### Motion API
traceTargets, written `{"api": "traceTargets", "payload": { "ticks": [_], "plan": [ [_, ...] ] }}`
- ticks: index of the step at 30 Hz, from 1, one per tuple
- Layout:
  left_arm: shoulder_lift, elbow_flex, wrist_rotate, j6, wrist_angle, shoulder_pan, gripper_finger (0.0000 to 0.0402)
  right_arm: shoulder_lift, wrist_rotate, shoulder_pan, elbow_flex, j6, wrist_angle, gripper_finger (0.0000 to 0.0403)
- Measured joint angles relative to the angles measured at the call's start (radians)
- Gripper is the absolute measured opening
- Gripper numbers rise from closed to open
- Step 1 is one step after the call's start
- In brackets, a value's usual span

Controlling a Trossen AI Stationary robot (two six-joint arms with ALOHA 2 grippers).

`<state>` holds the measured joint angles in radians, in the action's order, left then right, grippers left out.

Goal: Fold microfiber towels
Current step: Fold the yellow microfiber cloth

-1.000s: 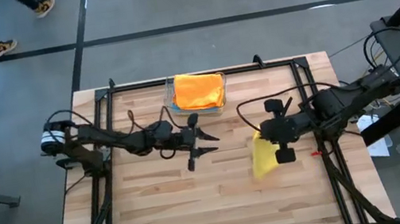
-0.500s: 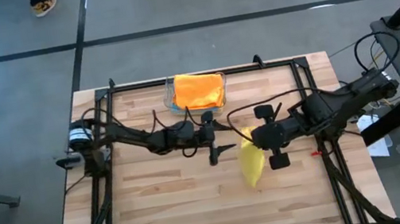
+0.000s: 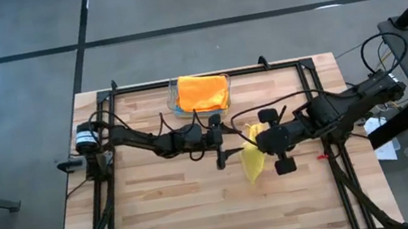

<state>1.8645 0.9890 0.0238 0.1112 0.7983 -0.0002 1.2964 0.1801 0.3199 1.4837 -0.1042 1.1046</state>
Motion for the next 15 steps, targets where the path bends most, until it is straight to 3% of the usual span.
{"api": "traceTargets", "payload": {
  "ticks": [6,15],
  "plan": [
    [0.0,0.0,0.013,0.008,0.007,0.0,0.026,0.005,-0.134,0.005,-0.003,-0.005,0.006,0.0009],
    [0.0,0.0,0.072,0.028,0.005,0.0,0.026,0.075,-0.159,0.007,-0.004,-0.009,0.06,0.0008]
  ]
}}
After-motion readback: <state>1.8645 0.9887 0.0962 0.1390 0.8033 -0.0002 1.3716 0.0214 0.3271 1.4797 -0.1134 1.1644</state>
